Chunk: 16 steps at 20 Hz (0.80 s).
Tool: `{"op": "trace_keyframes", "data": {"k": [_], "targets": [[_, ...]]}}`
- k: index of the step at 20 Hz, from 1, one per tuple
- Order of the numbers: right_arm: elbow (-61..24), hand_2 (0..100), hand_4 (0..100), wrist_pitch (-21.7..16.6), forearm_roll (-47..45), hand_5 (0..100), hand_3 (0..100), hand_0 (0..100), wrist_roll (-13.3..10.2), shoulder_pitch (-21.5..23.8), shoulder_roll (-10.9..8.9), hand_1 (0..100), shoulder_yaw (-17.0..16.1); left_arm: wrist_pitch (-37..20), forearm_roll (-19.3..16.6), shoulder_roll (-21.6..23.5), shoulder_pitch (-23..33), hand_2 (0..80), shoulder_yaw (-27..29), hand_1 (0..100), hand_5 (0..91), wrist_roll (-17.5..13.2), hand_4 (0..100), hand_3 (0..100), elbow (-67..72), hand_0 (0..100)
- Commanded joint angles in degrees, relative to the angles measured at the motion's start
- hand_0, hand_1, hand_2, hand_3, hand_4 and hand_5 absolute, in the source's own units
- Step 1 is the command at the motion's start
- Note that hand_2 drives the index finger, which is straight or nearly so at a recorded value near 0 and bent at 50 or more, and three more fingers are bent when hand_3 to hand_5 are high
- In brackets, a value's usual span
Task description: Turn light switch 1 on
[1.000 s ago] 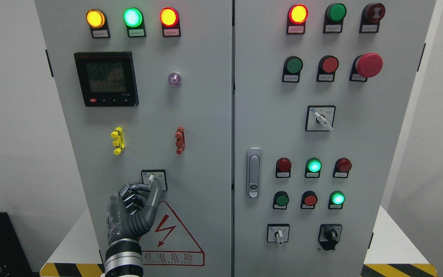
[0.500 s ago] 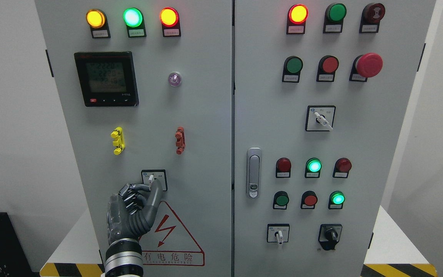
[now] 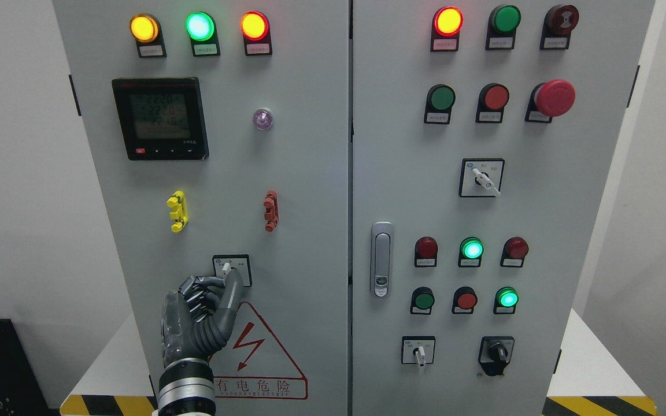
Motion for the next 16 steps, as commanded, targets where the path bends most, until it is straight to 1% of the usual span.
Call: {"op": "trace_keyframes", "data": {"k": [1,9,16], "targets": [[0.0,0,0,0.01,0.0,0,0,31,-0.03,0.01,0.0,0,0.0,-0.03,0.11,0.0,0.0,60.0,-0.05,55,87.1,-0.13,90,96,0.08,45],[0.0,0,0,0.01,0.0,0,0,31,-0.03,-0.07,0.0,0,0.0,-0.03,0.2,0.0,0.0,60.3,-0.22,51,87.0,-0.13,91,96,0.43,48],[0.0,0,0,0.01,0.0,0,0,31,-0.03,-0.07,0.0,0,0.0,-0.03,0.28,0.0,0.0,60.7,-0.23,50,86.9,-0.13,91,96,0.44,48]]}}
